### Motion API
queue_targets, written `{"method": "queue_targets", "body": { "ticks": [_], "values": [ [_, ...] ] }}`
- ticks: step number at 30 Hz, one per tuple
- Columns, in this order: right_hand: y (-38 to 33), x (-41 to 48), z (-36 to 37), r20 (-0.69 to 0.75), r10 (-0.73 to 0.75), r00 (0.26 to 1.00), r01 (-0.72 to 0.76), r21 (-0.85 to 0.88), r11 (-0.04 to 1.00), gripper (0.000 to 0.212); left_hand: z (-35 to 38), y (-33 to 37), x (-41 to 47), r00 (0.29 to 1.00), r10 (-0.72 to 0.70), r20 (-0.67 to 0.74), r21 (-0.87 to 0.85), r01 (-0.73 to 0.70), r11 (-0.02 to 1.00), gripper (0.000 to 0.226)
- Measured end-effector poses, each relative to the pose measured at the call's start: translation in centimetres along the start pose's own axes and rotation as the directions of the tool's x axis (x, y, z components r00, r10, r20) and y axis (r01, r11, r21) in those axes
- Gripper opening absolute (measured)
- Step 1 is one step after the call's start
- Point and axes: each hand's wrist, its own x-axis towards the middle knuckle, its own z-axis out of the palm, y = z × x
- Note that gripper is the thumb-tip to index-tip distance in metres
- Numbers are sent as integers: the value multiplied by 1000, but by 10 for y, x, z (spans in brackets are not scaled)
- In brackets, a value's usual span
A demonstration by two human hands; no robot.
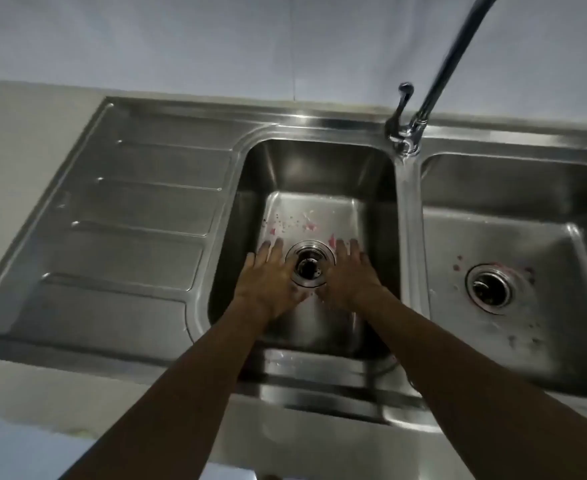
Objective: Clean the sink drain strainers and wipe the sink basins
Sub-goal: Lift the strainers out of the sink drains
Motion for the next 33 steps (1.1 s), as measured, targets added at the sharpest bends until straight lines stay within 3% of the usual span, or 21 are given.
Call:
{"method": "queue_targets", "body": {
  "ticks": [4,12,18,26,33],
  "values": [
    [6,36,20,30,23,999,-19,-123,992,71,18,-13,44,994,41,103,160,-57,985,87],
    [14,56,34,59,-2,998,15,-218,976,75,33,-23,78,973,133,187,219,-173,960,96],
    [12,56,28,-5,-30,1000,29,-220,975,73,36,-34,82,973,170,154,205,-200,958,87],
    [3,52,22,-136,-105,985,85,-146,986,60,31,-31,82,957,287,50,208,-291,934,56],
    [5,50,23,-148,-173,974,123,-297,947,56,36,-33,78,960,279,36,128,-281,951,51]
  ]
}}
